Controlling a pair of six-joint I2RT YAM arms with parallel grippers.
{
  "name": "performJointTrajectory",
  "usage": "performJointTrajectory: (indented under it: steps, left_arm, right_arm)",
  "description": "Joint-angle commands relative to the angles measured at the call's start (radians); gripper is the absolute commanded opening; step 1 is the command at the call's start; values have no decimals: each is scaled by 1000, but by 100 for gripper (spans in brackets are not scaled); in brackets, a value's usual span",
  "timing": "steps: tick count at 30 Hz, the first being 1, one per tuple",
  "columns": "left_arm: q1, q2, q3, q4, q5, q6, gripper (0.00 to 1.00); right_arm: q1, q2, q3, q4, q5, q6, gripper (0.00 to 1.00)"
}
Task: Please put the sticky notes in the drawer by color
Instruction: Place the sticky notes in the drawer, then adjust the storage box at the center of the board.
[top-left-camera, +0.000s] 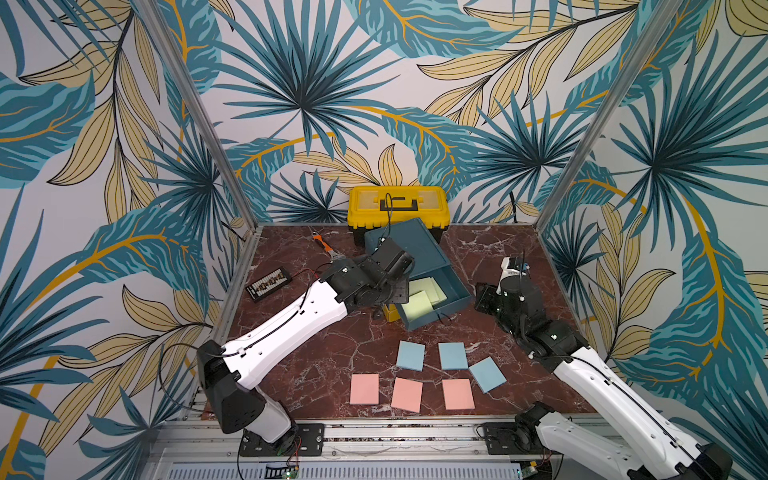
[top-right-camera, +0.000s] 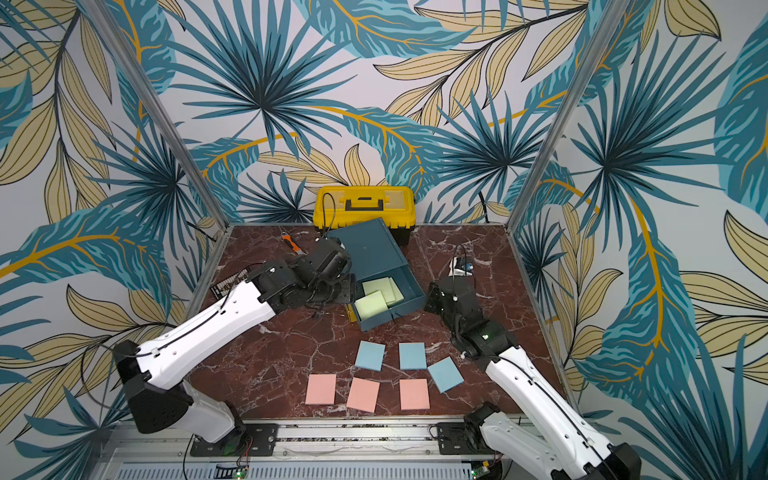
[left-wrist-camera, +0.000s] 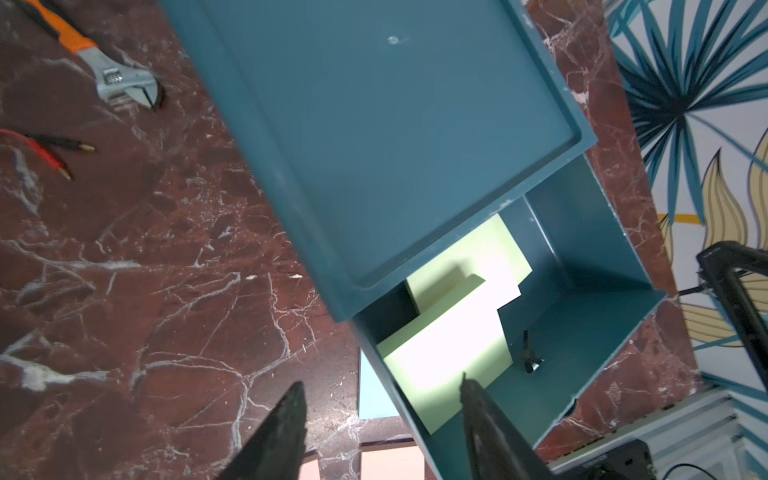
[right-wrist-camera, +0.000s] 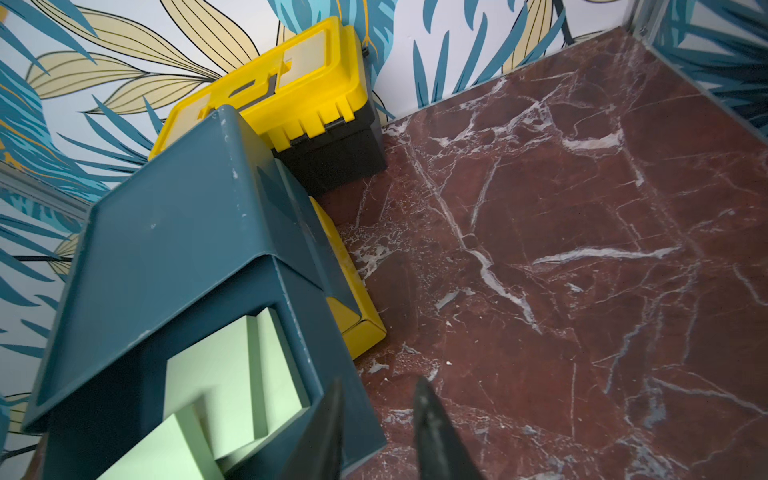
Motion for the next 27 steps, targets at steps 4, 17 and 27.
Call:
performJointTrajectory:
  steps: [4, 17, 27]
  left_arm:
    - [33, -103, -178, 113, 15, -88, 57]
    - [137, -157, -352, 212, 112, -150, 57]
    - [207, -173, -451, 289, 195, -143, 58]
  right_arm:
    - [-3, -17, -78, 45, -125, -10, 6]
    - [-3, 58, -121, 188, -292, 32, 5]
    - [-3, 173, -75, 282, -334, 62, 0]
